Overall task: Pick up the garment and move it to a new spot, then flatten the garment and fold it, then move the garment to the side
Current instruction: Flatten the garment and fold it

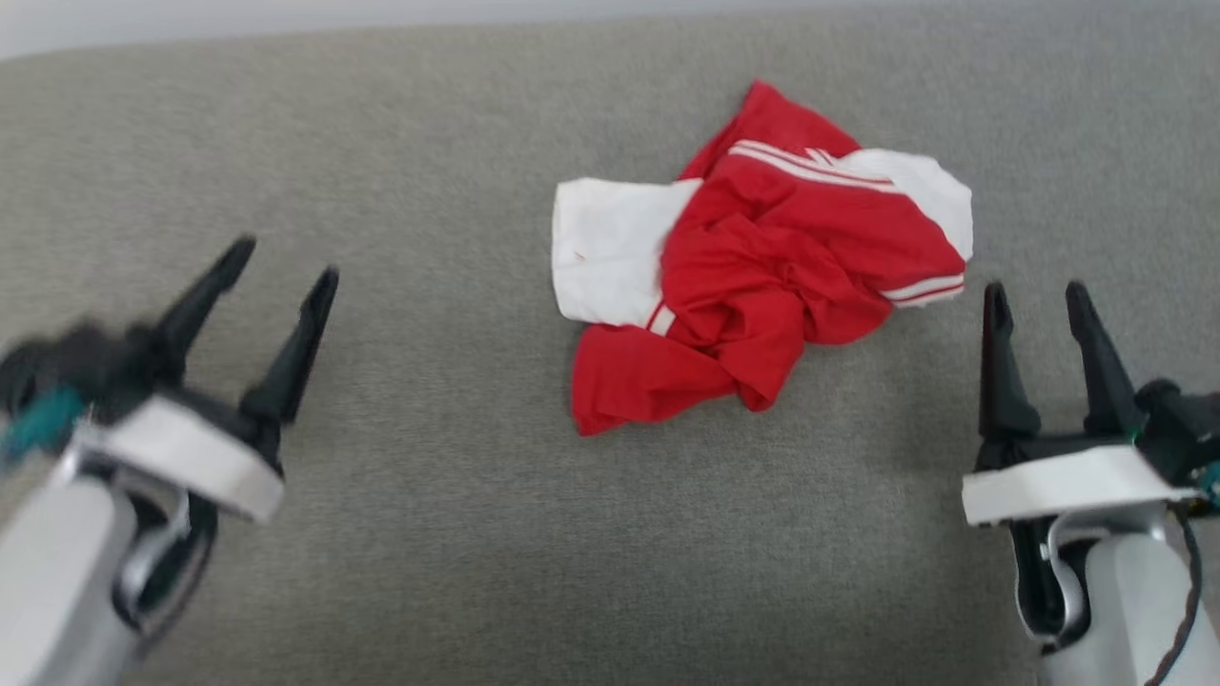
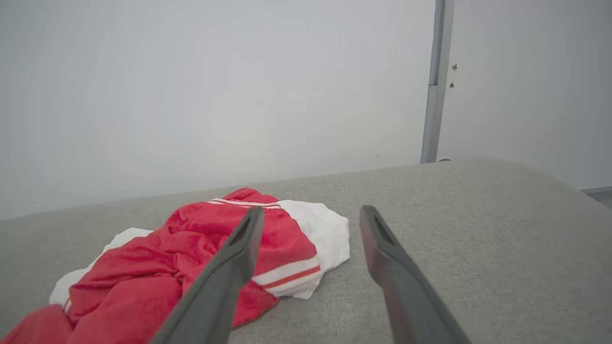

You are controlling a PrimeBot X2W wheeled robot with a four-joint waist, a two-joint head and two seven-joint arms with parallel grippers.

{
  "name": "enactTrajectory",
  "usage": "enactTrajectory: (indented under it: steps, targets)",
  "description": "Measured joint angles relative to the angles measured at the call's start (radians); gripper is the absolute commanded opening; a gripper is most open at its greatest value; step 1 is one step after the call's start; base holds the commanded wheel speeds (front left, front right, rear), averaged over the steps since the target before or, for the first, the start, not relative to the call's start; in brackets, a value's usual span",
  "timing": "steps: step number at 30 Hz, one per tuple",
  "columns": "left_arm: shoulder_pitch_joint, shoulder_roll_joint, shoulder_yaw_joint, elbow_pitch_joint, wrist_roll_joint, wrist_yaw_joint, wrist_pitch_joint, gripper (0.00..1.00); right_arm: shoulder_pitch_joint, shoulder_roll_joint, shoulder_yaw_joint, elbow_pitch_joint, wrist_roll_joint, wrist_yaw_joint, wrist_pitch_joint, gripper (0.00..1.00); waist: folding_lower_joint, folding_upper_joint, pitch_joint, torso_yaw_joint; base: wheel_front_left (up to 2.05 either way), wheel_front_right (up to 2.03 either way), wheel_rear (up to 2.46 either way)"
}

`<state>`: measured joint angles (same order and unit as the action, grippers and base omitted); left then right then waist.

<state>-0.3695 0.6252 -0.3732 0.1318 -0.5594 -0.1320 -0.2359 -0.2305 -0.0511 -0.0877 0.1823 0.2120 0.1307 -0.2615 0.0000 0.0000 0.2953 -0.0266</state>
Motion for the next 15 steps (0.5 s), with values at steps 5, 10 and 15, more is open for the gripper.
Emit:
enactTrajectory:
  steps: [5, 10, 15]
  targets:
    - [-0.271, 0.159, -0.256, 0.009, -0.200, 0.000, 0.225, 1.00, -0.048, 0.001, 0.044, -0.026, 0.055, 0.000, 0.000, 1.00, 0.0000, 0.0000, 0.074, -0.046, 0.00, 0.00, 0.00]
    - [-0.472, 0.292, -0.398, -0.019, -0.500, 0.000, 0.496, 1.00, -0.069, 0.000, 0.089, -0.035, 0.135, 0.000, 0.000, 1.00, 0.0000, 0.0000, 0.142, -0.127, 0.00, 0.00, 0.00]
    - [-0.603, 0.369, -0.465, -0.006, -0.715, 0.000, 0.761, 1.00, -0.067, 0.000, 0.104, -0.040, 0.201, 0.000, 0.000, 1.00, 0.0000, 0.0000, 0.200, -0.216, 0.00, 0.00, 0.00]
